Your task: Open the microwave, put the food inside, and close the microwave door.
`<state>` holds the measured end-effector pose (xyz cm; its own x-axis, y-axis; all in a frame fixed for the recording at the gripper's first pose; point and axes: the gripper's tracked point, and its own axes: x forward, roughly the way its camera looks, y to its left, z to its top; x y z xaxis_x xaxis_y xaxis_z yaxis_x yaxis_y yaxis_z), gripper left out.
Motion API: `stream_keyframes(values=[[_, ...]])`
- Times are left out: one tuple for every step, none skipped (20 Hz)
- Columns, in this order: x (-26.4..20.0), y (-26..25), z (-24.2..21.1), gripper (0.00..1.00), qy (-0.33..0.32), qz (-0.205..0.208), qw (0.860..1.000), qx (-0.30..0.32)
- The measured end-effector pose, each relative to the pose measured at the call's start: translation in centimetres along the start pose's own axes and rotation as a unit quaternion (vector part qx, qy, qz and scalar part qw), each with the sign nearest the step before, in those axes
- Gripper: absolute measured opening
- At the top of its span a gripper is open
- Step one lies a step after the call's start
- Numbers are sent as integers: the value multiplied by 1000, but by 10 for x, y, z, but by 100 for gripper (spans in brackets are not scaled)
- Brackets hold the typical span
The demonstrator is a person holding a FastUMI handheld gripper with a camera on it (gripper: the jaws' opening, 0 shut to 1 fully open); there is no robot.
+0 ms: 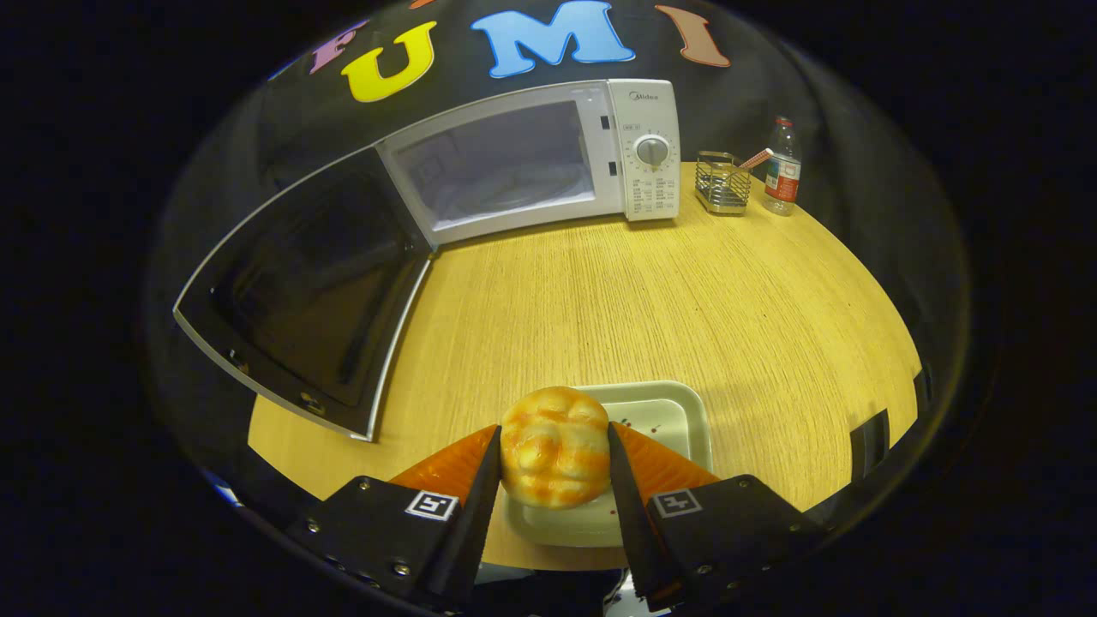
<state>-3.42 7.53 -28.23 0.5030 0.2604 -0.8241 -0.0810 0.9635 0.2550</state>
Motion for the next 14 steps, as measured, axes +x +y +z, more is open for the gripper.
stream_keyframes(values=[[-2,9,7,67,-15,13,1000,10],[-3,16,15,67,-28,21,999,19],[-4,21,22,67,-40,26,998,29],[-5,28,30,67,-52,35,997,40],[-5,36,38,67,-65,47,995,51],[-4,43,48,67,-77,58,993,61],[-3,48,55,67,-85,68,992,67],[-2,52,62,67,-90,74,991,71],[-2,56,71,67,-99,79,989,73],[1,58,81,67,-109,82,988,76],[2,60,91,67,-120,84,986,81],[5,61,100,67,-130,87,984,87],[7,61,110,67,-140,89,982,93],[12,61,121,67,-150,90,980,99]])
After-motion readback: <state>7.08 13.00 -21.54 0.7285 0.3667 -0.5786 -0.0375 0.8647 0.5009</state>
